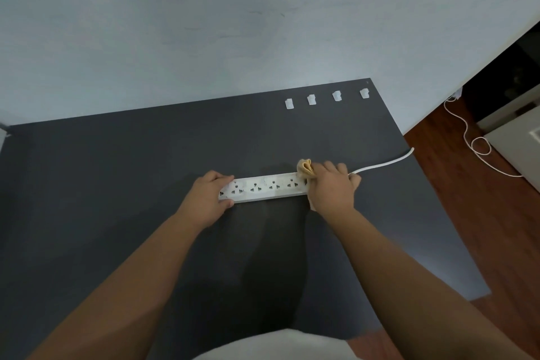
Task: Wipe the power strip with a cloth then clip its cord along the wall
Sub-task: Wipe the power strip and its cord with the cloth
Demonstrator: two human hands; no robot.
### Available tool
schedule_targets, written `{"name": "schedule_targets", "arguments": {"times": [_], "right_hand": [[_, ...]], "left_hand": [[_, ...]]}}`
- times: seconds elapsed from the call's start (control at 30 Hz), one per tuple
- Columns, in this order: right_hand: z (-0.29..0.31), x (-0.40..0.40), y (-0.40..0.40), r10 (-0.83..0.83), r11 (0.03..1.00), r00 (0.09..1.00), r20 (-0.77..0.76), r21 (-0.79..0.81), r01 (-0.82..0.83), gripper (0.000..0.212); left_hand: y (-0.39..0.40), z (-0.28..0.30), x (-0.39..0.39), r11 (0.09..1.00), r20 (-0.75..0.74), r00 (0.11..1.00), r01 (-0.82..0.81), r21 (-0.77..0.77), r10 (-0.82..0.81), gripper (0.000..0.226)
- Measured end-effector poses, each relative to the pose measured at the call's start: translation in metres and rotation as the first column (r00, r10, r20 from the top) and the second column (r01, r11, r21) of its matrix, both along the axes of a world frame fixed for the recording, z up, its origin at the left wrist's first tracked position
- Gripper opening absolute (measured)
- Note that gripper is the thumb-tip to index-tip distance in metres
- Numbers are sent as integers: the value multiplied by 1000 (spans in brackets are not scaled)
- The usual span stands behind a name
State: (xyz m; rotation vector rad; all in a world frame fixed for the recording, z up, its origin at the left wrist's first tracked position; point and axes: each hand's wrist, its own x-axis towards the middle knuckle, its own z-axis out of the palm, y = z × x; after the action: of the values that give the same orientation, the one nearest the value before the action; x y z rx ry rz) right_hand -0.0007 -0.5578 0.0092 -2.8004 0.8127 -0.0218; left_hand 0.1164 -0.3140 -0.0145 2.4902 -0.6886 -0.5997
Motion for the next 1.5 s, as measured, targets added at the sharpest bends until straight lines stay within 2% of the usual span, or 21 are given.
{"name": "schedule_targets", "arguments": {"times": [0.03, 0.13, 0.2, 0.23, 0.3, 0.4, 0.47, 0.57, 0.63, 0.8, 0.9, 1.0, 1.07, 1.2, 1.27, 1.4, 1.5], "right_hand": [[-1, 3, 6, -4, 1000, 1000, -24, -15, 4, 31], [-6, 9, 37, 258, 964, 964, -68, 86, -252, 39], [-7, 3, 38, 380, 924, 922, -72, 78, -375, 40], [-7, -1, 26, 363, 932, 928, -88, 18, -363, 39], [-5, -9, 1, 198, 974, 972, -124, -87, -209, 35], [-3, -11, -7, 37, 990, 986, -163, -127, -59, 33], [0, 4, 16, 89, 992, 984, -157, -78, -103, 36], [2, 27, 59, 261, 965, 952, -158, 16, -262, 40], [4, 32, 66, 311, 949, 937, -160, 3, -315, 40], [4, 13, 26, 172, 972, 963, -208, -119, -200, 40], [5, 22, 45, 181, 982, 966, -184, -26, -189, 41], [5, 31, 74, 302, 953, 940, -157, 64, -295, 44], [6, 29, 62, 299, 954, 936, -183, 27, -300, 44], [8, 11, 24, 136, 979, 956, -260, -114, -170, 40], [9, 17, 31, 135, 982, 961, -243, -96, -162, 40], [5, 38, 77, 308, 951, 931, -193, 45, -306, 43], [5, 24, 96, 458, 889, 872, -174, 76, -452, 46]], "left_hand": [[0, 0, 0, 1000, 1, 1000, -3, -4, 3, 62], [0, 0, 0, 1000, 10, 1000, 4, 0, -4, 63], [0, 1, 0, 1000, 16, 1000, 4, 1, -4, 63], [0, 1, -1, 1000, 19, 1000, 5, 2, -5, 62], [-1, 2, -2, 1000, 21, 1000, 3, 3, -3, 62], [-1, 1, -2, 1000, 15, 1000, -3, 0, 3, 62], [0, 1, -2, 1000, 17, 1000, 5, 0, -5, 62], [-1, 3, -2, 1000, 23, 1000, 10, 23, -10, 62], [-1, 3, -2, 999, 22, 1000, 14, 33, -15, 63], [2, 0, -2, 1000, 10, 1000, 14, -5, -14, 62], [2, 1, -2, 1000, 15, 1000, 22, 0, -22, 61], [2, 2, -3, 1000, 19, 1000, 21, 23, -21, 61], [3, 2, -4, 1000, 14, 1000, 17, 14, -17, 61], [4, 1, -5, 1000, 6, 1000, 5, -16, -5, 60], [4, 1, -5, 1000, 11, 1000, 5, -11, -5, 60], [4, 2, -5, 1000, 18, 1000, 11, -5, -11, 60], [3, 2, -7, 1000, 26, 1000, 6, -6, -6, 60]]}}
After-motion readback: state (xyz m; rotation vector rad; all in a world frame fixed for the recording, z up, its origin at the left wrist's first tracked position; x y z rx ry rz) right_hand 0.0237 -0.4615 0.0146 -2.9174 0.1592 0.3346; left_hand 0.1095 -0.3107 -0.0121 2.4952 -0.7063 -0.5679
